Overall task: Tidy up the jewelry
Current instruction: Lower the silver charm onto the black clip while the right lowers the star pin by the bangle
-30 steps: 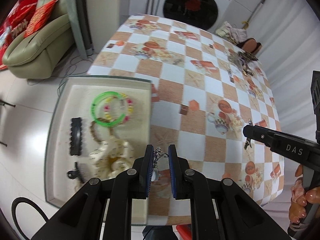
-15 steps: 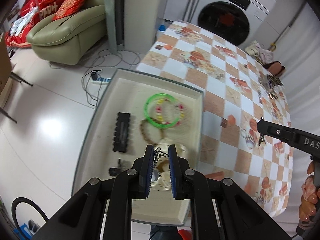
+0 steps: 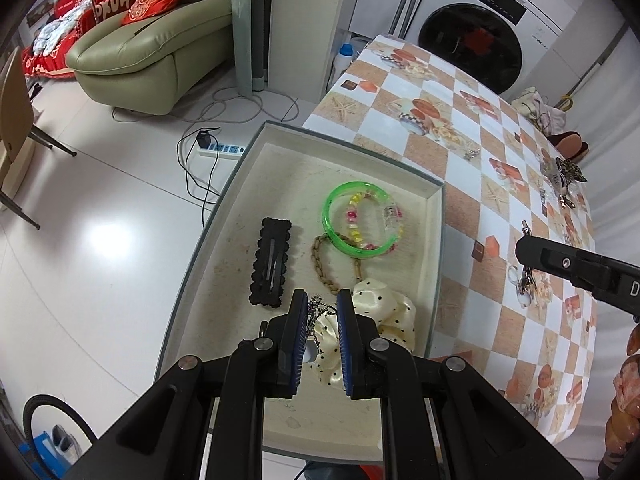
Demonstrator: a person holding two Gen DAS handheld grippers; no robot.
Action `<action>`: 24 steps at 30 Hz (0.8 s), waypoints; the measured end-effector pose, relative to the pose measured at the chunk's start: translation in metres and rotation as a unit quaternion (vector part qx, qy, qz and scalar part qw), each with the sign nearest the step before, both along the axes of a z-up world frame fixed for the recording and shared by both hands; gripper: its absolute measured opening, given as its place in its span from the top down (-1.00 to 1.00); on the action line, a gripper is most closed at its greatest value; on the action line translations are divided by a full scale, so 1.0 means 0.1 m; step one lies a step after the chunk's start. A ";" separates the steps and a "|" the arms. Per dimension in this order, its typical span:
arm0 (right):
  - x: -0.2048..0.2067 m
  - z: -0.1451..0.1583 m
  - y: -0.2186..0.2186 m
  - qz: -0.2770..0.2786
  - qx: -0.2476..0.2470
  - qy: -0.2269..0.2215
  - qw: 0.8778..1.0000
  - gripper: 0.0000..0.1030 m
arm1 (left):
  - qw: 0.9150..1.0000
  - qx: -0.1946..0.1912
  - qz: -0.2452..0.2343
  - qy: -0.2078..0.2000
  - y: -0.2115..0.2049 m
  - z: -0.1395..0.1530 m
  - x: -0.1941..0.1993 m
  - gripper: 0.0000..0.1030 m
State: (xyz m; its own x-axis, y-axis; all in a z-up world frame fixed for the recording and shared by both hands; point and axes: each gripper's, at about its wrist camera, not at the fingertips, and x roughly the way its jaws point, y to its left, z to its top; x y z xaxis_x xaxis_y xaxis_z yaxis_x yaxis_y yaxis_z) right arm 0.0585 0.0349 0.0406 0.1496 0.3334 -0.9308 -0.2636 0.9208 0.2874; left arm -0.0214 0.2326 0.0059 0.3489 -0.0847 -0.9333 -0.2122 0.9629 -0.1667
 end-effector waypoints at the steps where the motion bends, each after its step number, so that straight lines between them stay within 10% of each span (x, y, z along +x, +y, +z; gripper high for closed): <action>1: 0.01 -0.02 0.02 0.002 0.000 0.003 1.000 0.41 | 1.000 0.000 0.000 0.002 0.00 -0.02 0.01 0.62; 24: 0.17 -0.63 0.45 0.049 0.026 0.048 0.997 0.41 | 0.999 0.029 0.018 0.007 0.20 -0.52 0.35 0.62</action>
State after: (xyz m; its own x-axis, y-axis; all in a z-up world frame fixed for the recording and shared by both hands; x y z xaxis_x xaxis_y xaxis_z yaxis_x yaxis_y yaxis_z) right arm 0.0758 0.0797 -0.0227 0.0243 0.3905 -0.9203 -0.3199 0.8752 0.3629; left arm 0.0132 0.2526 -0.0461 0.3385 -0.0176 -0.9408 -0.2481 0.9628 -0.1073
